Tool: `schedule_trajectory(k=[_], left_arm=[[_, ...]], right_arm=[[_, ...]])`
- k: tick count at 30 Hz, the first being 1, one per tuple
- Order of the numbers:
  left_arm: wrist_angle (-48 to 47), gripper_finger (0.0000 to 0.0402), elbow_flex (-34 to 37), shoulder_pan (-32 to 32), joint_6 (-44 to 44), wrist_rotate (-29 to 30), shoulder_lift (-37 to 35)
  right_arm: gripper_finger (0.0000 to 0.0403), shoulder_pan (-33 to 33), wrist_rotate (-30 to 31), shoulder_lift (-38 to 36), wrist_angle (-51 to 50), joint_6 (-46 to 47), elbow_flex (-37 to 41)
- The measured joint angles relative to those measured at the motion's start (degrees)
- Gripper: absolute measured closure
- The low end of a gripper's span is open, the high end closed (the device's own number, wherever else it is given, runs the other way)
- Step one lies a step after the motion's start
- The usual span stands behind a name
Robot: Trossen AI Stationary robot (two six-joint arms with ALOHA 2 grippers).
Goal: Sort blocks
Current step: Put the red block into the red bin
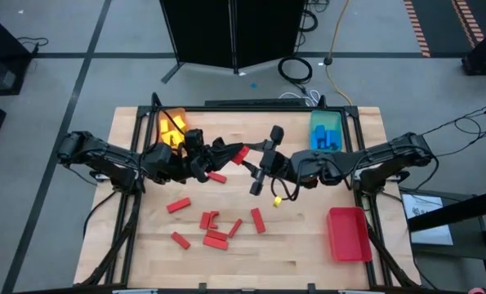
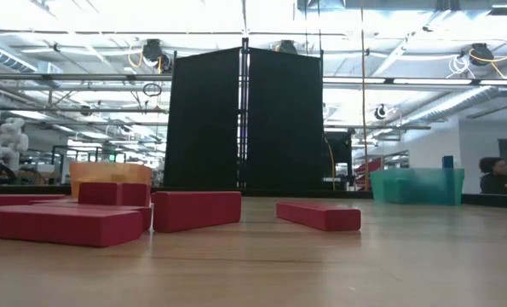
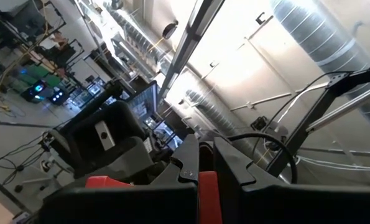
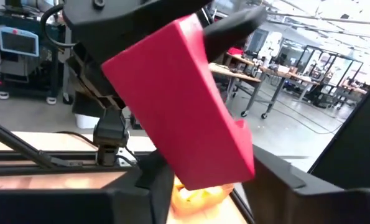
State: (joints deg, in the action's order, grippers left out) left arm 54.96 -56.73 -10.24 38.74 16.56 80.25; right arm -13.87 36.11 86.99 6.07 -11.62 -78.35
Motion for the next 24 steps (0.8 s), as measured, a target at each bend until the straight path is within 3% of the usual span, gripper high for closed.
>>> schedule_trajectory(k=[4, 8, 12, 19, 24], left_arm=[[0.3, 0.0390, 0.0, 0.0, 0.0, 0.0, 0.0], [0.5, 0.0390, -0.1, 0.0, 0.2, -0.2, -0.1], [0.3, 0.0390, -0.1, 0.0, 0.1, -0.4, -0.1], [-0.4, 0.0390, 0.0, 0.1, 0.0, -0.3, 0.0], [-0.2, 0.0390, 0.0, 0.1, 0.0, -0.3, 0.0]], right_arm=[[0.0278, 0.0, -0.1, -0.3, 0.4, 0.0, 0.0], [0.0276, 0.0, -0.2, -0.4, 1.9, -0.7, 0.0], [0.0243, 0.0, -0.2, -0.4, 2.0, -1.6, 0.0], [0.0147, -0.1, 0.8, -0.6, 3.0, -3.7, 0.0], [0.0125, -0.6, 1.5, -0.6, 3.1, -2.7, 0.0]])
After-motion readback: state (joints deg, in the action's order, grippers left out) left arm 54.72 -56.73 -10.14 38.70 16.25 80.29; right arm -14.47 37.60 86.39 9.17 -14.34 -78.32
